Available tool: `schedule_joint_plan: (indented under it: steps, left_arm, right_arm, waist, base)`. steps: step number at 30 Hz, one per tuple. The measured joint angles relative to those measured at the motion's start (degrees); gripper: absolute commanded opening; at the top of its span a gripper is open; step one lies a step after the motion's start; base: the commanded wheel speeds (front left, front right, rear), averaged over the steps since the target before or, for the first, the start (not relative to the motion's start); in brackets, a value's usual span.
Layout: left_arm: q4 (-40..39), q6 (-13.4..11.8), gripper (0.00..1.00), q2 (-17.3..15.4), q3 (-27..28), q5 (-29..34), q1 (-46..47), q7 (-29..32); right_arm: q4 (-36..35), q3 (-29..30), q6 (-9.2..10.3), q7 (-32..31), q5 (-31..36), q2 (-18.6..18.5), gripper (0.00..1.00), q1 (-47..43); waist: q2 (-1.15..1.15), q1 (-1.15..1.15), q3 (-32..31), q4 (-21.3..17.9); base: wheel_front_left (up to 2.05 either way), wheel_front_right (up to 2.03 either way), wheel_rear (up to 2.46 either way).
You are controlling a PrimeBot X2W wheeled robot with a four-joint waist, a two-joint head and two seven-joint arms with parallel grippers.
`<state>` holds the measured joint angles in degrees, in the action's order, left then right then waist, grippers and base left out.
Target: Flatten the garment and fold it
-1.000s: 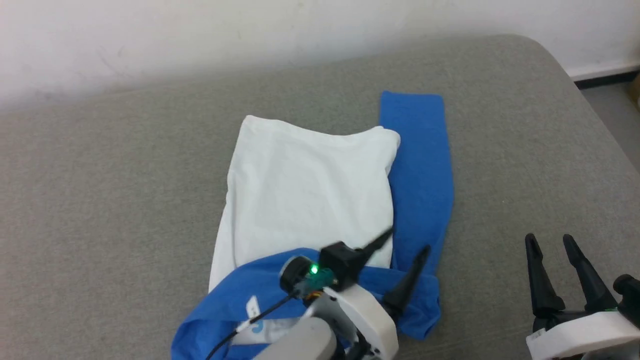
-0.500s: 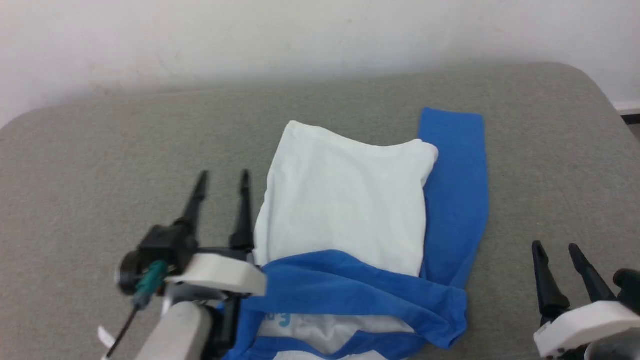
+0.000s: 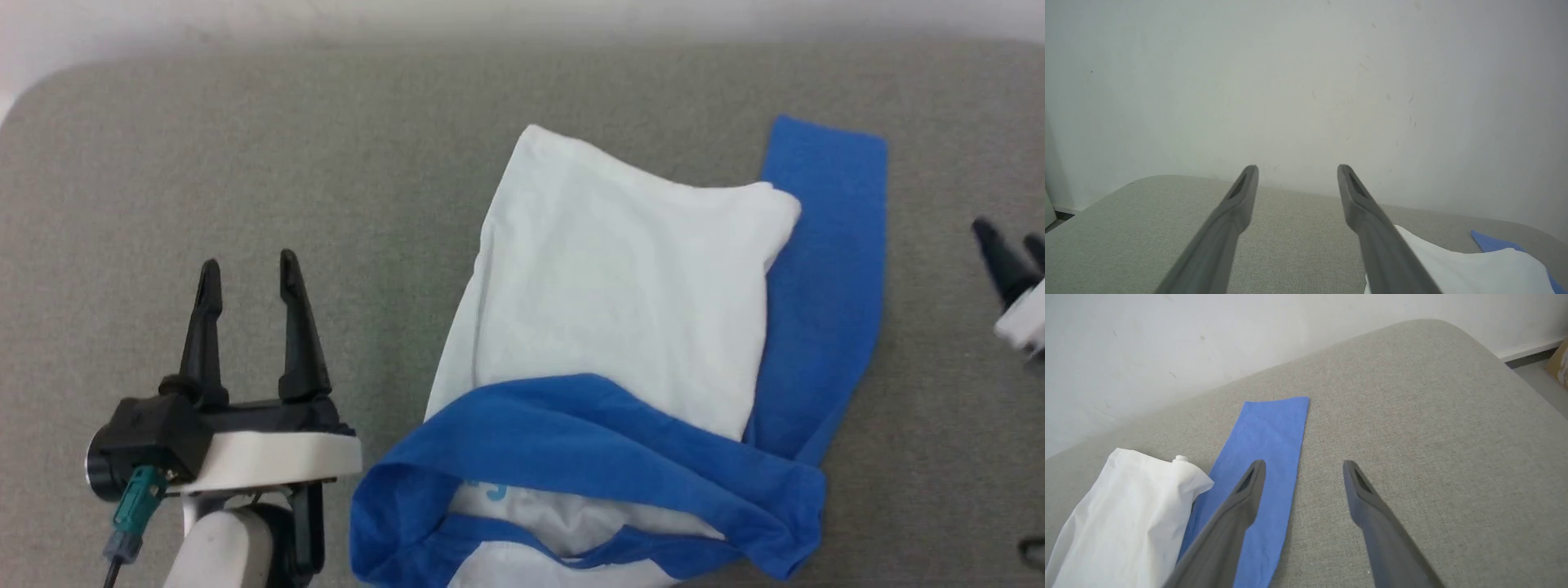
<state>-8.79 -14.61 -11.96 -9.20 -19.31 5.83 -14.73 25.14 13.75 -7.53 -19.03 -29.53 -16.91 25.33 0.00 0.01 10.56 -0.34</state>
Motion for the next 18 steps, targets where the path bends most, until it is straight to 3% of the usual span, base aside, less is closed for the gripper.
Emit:
schedule_joint_plan:
  steps: [8, 18]
  left_arm:
    - [-3.4, 2.8, 1.00, 4.2, 0.3, 2.9, 3.8, 0.0]
    - [-6.0, 4.8, 1.00, 6.8, 0.9, 6.2, 6.9, 0.0]
  right_arm:
    - [12.6, -0.9, 0.00, -15.2, -7.1, -7.9, 1.00, 18.6]
    - [17.3, -6.1, 0.00, -18.0, -6.6, -11.0, 1.00, 30.0]
  waist:
    - [0.00, 0.01, 9.0, 2.7]
    - [0.00, 0.01, 19.7, 6.2]
  base:
    - [0.00, 0.00, 0.00]
    - [0.00, 0.00, 0.00]
